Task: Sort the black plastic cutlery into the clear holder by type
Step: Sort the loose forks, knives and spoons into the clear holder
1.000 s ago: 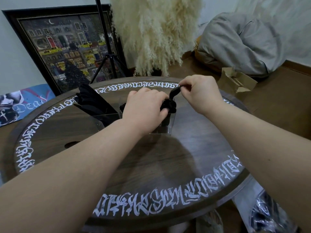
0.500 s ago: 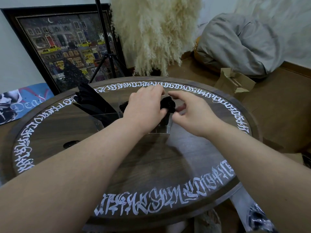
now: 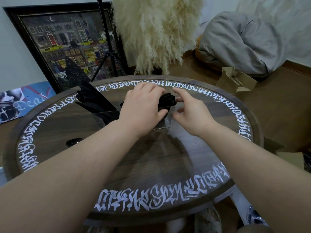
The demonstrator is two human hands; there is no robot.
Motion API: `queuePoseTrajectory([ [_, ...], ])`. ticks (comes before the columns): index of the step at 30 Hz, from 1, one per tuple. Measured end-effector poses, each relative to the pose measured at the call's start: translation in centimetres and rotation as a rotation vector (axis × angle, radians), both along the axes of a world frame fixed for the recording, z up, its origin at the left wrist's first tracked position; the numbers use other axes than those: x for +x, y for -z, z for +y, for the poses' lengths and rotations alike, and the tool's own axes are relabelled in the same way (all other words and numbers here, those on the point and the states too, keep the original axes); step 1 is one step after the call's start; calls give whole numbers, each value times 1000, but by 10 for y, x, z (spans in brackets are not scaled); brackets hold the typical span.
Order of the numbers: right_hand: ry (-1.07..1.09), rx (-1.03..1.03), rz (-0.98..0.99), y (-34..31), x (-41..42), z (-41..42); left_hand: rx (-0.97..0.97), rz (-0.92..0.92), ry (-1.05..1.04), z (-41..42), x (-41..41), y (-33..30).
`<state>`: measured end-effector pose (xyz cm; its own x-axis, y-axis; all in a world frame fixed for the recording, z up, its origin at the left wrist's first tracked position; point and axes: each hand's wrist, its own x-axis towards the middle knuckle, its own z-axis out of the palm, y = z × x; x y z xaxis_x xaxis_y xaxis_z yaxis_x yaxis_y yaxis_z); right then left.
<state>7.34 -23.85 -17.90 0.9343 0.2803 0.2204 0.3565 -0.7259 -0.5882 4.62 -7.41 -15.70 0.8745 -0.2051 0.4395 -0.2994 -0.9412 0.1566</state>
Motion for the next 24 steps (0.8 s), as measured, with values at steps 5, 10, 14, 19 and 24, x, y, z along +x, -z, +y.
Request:
queuePoseTrajectory([
  [5, 18, -55, -126, -7, -43, -4, -5, -82, -9, 24, -44, 4],
  [10, -92, -120, -137, -21, -82, 23, 5, 30, -114, 66, -89, 14],
  [14, -229, -246, -57, -12, -95, 62, 2, 203, -333, 108, -120, 25],
  [19, -317, -293, -13, 16, -94, 110, -46, 463, -525, 157, -146, 42],
  [24, -404, -374, 27, 37, -86, 153, -93, 625, -535, 180, -148, 52],
])
